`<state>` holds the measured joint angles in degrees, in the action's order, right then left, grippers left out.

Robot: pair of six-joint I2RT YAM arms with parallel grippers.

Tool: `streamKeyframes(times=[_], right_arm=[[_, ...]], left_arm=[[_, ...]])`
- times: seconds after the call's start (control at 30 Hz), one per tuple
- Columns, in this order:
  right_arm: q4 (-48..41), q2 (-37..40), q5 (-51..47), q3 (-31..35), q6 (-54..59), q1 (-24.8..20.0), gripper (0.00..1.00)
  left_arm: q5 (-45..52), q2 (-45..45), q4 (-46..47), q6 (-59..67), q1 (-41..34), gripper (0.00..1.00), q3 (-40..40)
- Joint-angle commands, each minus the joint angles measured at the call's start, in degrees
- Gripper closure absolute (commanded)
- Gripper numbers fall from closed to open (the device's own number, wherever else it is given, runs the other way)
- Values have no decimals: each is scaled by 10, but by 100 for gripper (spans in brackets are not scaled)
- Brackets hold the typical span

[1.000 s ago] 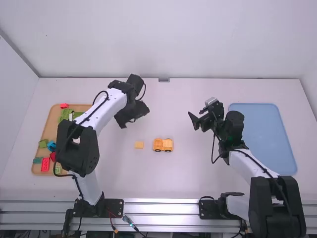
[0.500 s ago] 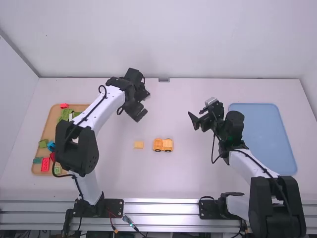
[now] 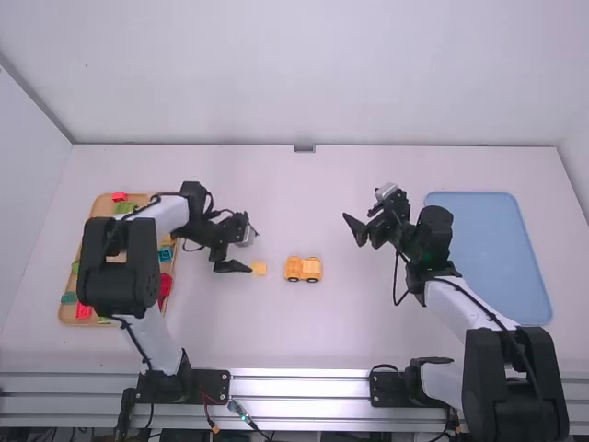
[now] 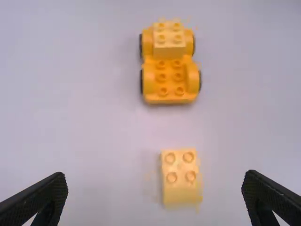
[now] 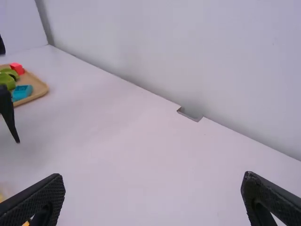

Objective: Assemble lego blocks to make yellow taxi

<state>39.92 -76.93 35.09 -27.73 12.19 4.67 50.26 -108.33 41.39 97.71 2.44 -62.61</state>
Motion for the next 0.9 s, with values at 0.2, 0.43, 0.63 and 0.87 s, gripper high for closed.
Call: streamKeyframes(times=[0.2, 0.43, 0.63, 0.87], right_arm=[[2, -2, 13, 4, 18, 22, 1], [-1, -2, 13, 4, 16, 22, 1], [-2, -2, 13, 4, 16, 21, 1], [-9, -2, 9, 4, 16, 22, 1]], left_arm=[[111, -26, -180, -26, -3, 1, 134], [103, -28, -306, -127, 5, 0, 181], [102, -51, -315, -129, 10, 13, 181], [82, -63, -284, -109, 14, 24, 166]])
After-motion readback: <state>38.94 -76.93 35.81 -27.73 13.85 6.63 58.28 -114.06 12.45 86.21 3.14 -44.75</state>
